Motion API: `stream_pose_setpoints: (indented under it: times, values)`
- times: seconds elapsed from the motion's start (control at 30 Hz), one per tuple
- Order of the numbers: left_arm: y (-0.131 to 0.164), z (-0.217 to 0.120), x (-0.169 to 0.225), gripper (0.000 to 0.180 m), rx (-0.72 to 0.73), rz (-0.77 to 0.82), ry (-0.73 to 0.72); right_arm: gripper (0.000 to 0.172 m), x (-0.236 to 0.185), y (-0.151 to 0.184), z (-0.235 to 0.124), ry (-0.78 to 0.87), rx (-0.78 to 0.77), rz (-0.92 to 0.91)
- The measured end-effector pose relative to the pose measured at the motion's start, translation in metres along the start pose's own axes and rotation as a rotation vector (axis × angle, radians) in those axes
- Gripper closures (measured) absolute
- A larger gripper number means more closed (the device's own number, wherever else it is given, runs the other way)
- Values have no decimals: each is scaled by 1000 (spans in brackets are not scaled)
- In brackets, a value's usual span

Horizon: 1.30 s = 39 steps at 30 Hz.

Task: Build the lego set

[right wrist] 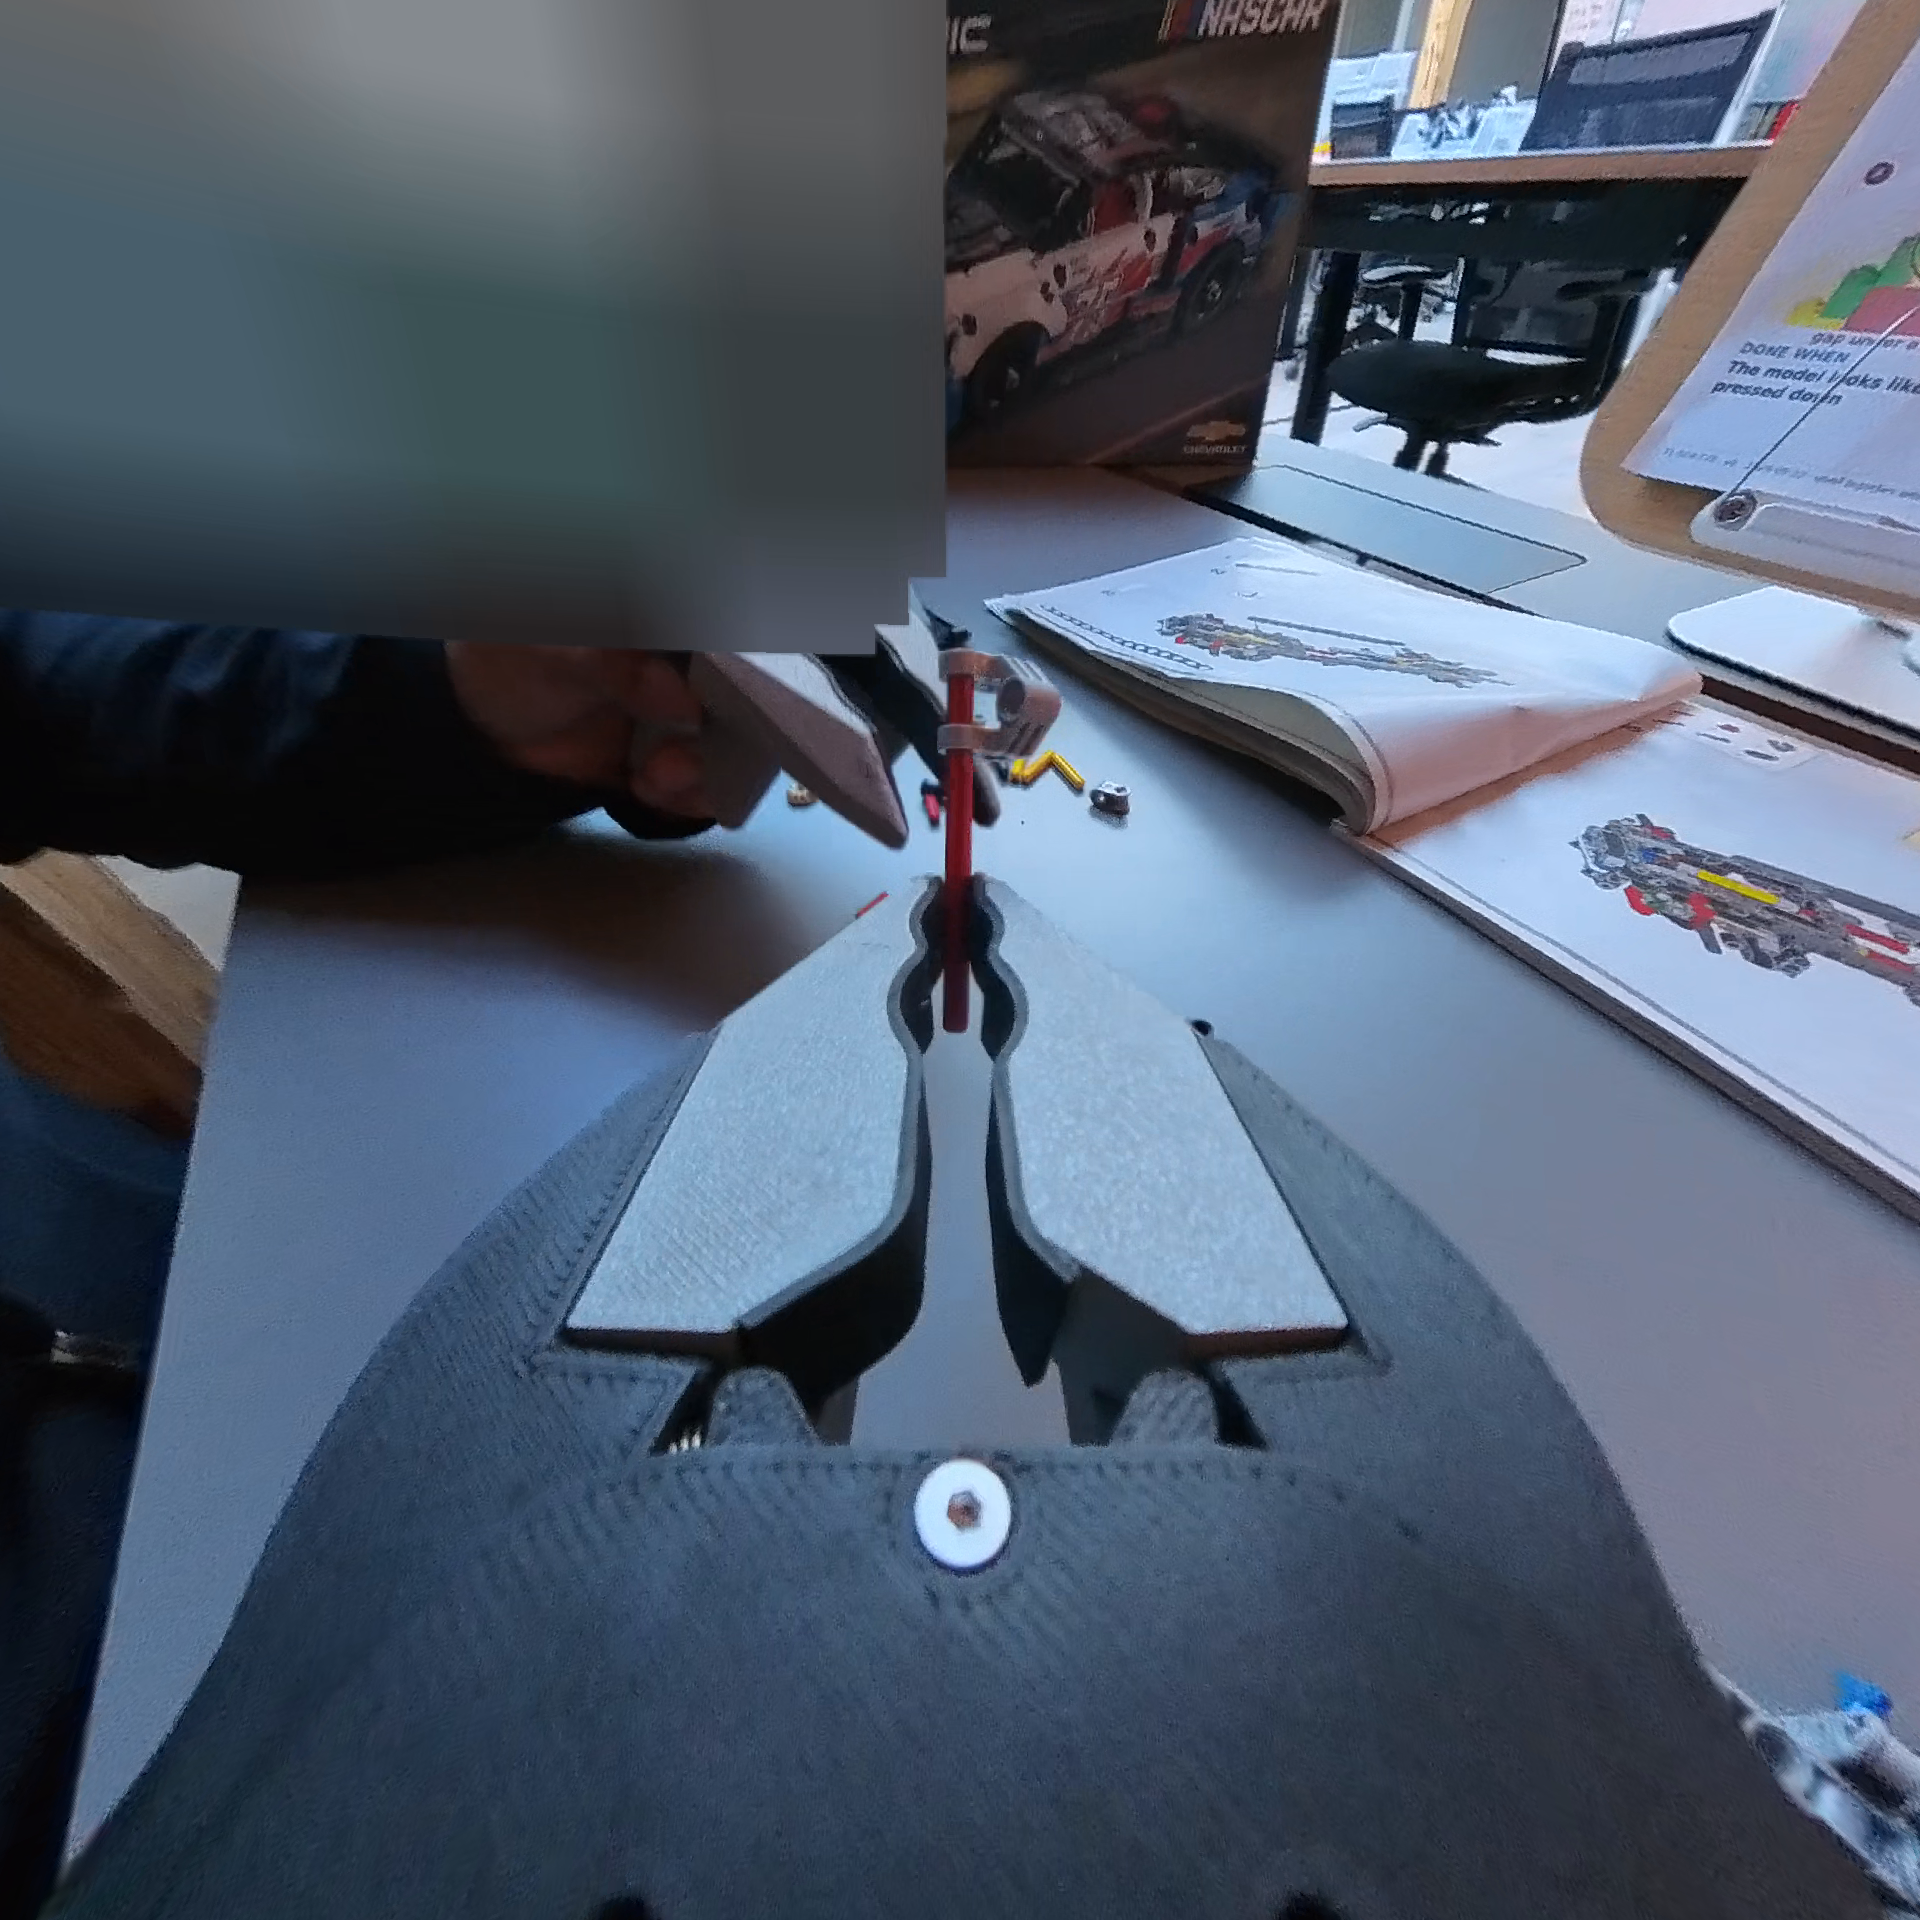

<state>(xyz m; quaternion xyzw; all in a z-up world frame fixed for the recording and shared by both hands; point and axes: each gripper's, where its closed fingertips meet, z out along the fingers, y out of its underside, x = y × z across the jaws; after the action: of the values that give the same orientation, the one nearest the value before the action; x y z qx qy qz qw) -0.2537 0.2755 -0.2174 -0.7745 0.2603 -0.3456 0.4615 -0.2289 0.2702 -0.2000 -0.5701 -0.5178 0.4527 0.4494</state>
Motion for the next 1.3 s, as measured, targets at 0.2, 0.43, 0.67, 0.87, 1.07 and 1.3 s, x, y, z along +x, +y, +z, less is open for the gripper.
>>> stream_pose_setpoints:
  times: [0.2, 0.43, 0.67, 0.87, 1.07, 1.3]
  values:
    - [15, 12, 0, 161, -70, 70, -39, 172, 3, -8, -7, -39, 62, 96]
    - [16, 14, 0, 163, -81, 91, -59, 172, 13, -16, -16, -74, 145, 236]
    - [16, 15, -1, 164, -72, 73, -56, 172, 20, -22, -23, -122, 209, 353]
    - [16, 13, -4, 158, -78, 126, -84, 172, 4, -23, -18, -242, 198, 389]
    - [3, 5, -5, 137, -54, 367, -200, 172, -18, -21, -12, -436, 161, 521]
    - [-9, 2, 16, 133, -2, 559, -192, 172, -39, -10, -6, -623, 57, 683]
